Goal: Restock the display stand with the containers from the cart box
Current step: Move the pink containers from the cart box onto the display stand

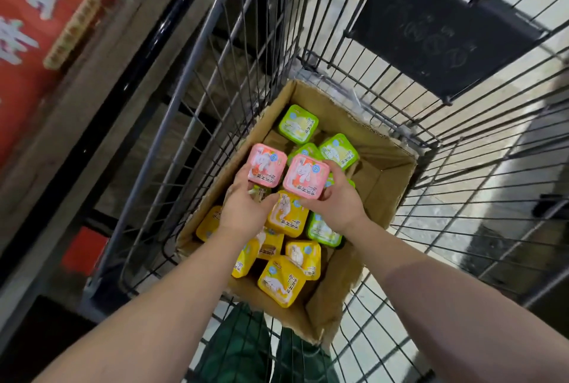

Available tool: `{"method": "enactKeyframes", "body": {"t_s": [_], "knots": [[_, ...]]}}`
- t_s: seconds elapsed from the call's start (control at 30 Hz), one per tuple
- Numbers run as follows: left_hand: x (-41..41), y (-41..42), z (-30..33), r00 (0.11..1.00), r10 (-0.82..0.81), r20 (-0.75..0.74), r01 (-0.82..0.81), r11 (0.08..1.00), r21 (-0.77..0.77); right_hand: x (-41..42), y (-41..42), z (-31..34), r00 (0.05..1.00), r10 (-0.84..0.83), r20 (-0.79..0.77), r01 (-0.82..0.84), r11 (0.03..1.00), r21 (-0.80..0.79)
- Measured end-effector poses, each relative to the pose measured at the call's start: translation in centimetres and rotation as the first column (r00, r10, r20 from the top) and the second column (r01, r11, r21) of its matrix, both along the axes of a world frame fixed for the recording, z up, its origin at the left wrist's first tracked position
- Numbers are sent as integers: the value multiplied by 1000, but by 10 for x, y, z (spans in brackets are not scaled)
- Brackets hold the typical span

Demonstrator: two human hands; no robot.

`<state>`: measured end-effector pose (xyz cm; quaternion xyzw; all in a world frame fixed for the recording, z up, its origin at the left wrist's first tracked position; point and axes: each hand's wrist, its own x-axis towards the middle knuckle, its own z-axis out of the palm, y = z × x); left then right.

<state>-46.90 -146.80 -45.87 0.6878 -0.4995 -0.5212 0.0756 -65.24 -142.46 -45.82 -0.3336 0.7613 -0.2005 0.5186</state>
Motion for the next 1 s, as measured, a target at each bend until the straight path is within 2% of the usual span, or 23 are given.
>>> {"method": "enactKeyframes", "body": {"t_s": [0.1,0.17,0.23,0.27,0.4,0.53,0.8,1.0], "knots": [[-3,1,23,998,56,-21,-56,998,25,1,0,21,998,57,40,-56,998,-39],[-2,1,40,979,122,-166,-101,987,125,5,-2,33,987,140,77,-135,989,-61],[3,2,49,917,206,-342,-117,957,265,12,-5,41,966,229,116,-221,972,-83],[7,4,51,893,249,-376,-131,941,311,16,-7,41,953,285,106,-276,957,-88],[36,15,45,828,438,-350,-295,871,392,23,-21,37,899,434,53,-433,901,-28],[56,29,38,774,560,-296,-413,801,434,27,-41,21,929,357,-94,-356,934,25],[72,40,19,719,638,-276,-509,754,416,59,-55,-16,915,349,-203,-336,937,95],[71,37,21,716,638,-283,-509,755,414,62,-51,-11,945,250,-209,-247,968,40]]}}
